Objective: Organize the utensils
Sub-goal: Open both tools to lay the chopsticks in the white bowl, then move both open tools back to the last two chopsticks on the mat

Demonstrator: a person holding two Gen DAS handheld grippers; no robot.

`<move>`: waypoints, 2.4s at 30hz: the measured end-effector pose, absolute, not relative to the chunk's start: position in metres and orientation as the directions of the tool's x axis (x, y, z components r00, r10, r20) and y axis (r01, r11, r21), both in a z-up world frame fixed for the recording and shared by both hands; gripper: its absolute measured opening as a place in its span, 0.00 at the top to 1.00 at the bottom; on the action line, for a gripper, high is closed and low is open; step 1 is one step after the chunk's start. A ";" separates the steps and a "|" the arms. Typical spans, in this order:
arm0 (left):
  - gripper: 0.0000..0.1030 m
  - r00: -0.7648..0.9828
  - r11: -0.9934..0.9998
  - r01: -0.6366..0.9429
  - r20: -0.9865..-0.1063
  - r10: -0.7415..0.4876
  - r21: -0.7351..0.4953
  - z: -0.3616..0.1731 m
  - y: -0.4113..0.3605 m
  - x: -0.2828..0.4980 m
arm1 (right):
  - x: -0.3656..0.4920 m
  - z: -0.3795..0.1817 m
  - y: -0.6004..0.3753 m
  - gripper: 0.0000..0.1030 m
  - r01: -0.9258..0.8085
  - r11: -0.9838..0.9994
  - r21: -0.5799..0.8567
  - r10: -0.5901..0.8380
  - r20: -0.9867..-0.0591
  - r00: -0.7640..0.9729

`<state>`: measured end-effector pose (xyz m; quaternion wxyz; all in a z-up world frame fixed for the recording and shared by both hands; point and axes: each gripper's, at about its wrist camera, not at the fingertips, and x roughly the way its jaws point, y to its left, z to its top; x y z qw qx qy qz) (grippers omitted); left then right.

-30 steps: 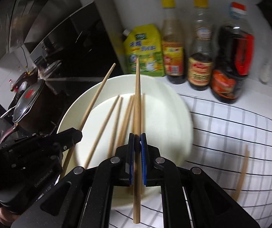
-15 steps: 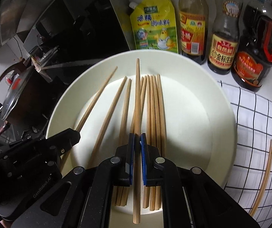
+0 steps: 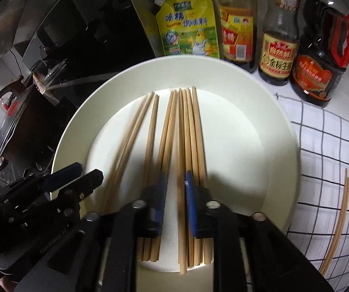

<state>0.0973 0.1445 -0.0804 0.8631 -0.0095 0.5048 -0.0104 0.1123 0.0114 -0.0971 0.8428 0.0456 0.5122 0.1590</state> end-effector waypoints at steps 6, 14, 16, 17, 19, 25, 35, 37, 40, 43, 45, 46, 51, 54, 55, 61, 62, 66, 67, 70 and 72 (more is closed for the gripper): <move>0.44 0.505 1.000 -0.012 -0.863 -0.017 -0.027 -0.073 0.149 0.089 | 0.105 -0.090 0.010 0.82 -0.228 0.946 0.232 0.312 -0.843 0.437; 0.41 0.522 0.999 -0.024 -0.853 -0.011 -0.027 -0.060 0.149 0.079 | 0.092 -0.079 0.002 0.76 -0.226 0.943 0.242 0.322 -0.830 0.456; 0.41 0.528 0.999 -0.025 -0.849 -0.009 -0.026 -0.057 0.148 0.075 | 0.088 -0.076 0.001 0.75 -0.227 0.943 0.244 0.325 -0.826 0.461; 0.41 0.529 0.999 -0.025 -0.848 -0.009 -0.026 -0.056 0.147 0.073 | 0.086 -0.075 -0.001 0.75 -0.227 0.942 0.246 0.326 -0.824 0.464; 0.41 0.533 0.999 -0.023 -0.846 -0.009 -0.025 -0.052 0.145 0.070 | 0.082 -0.072 -0.003 0.75 -0.225 0.942 0.248 0.328 -0.820 0.469; 0.38 0.546 1.000 -0.018 -0.838 -0.010 -0.024 -0.043 0.135 0.057 | 0.065 -0.064 -0.018 0.74 -0.214 0.945 0.248 0.324 -0.809 0.490; 0.36 0.551 0.999 0.030 -0.833 -0.045 -0.034 -0.042 0.102 0.035 | 0.031 -0.060 -0.067 0.72 -0.144 0.961 0.236 0.276 -0.807 0.522; 0.35 0.550 0.998 0.042 -0.834 -0.054 -0.036 -0.043 0.094 0.031 | 0.025 -0.061 -0.078 0.72 -0.126 0.965 0.230 0.262 -0.809 0.527; 0.34 0.547 0.997 0.067 -0.834 -0.070 -0.040 -0.045 0.078 0.023 | 0.014 -0.064 -0.100 0.71 -0.091 0.972 0.217 0.231 -0.813 0.534; 0.34 0.543 0.995 0.095 -0.835 -0.088 -0.044 -0.046 0.062 0.017 | 0.004 -0.069 -0.121 0.71 -0.051 0.977 0.206 0.201 -0.821 0.534; 0.33 0.541 0.992 0.114 -0.835 -0.101 -0.046 -0.047 0.051 0.013 | -0.003 -0.073 -0.137 0.71 -0.023 0.979 0.203 0.184 -0.827 0.532; 0.33 0.539 0.991 0.122 -0.836 -0.105 -0.046 -0.048 0.046 0.012 | -0.005 -0.075 -0.142 0.71 -0.013 0.980 0.200 0.176 -0.829 0.531; 0.33 0.530 0.984 0.173 -0.838 -0.133 -0.046 -0.051 0.017 0.004 | -0.020 -0.087 -0.175 0.71 0.050 0.982 0.185 0.132 -0.843 0.521; 0.33 0.523 0.978 0.202 -0.839 -0.151 -0.050 -0.053 0.003 0.000 | -0.026 -0.096 -0.188 0.71 0.077 0.981 0.178 0.115 -0.853 0.510; 0.33 0.521 0.976 0.211 -0.840 -0.155 -0.050 -0.055 -0.001 -0.001 | -0.028 -0.099 -0.192 0.71 0.084 0.981 0.176 0.110 -0.856 0.506; 0.33 0.503 0.968 0.248 -0.847 -0.171 -0.048 -0.067 -0.026 -0.004 | -0.032 -0.124 -0.208 0.71 0.109 0.982 0.155 0.085 -0.875 0.477; 0.33 0.500 0.967 0.252 -0.849 -0.173 -0.049 -0.069 -0.029 -0.004 | -0.032 -0.128 -0.209 0.71 0.111 0.982 0.152 0.082 -0.877 0.473; 0.33 0.490 0.963 0.267 -0.854 -0.175 -0.044 -0.077 -0.042 -0.003 | -0.032 -0.142 -0.212 0.71 0.112 0.983 0.146 0.079 -0.886 0.457; 0.33 0.488 0.962 0.269 -0.855 -0.173 -0.041 -0.079 -0.044 -0.003 | -0.031 -0.144 -0.213 0.71 0.110 0.983 0.144 0.079 -0.886 0.457; 0.33 0.485 0.963 0.268 -0.858 -0.167 -0.037 -0.083 -0.049 -0.001 | -0.028 -0.149 -0.212 0.71 0.104 0.986 0.131 0.069 -0.883 0.464; 0.33 0.482 0.963 0.266 -0.861 -0.165 -0.035 -0.086 -0.051 0.000 | -0.026 -0.151 -0.212 0.71 0.096 0.987 0.129 0.070 -0.882 0.465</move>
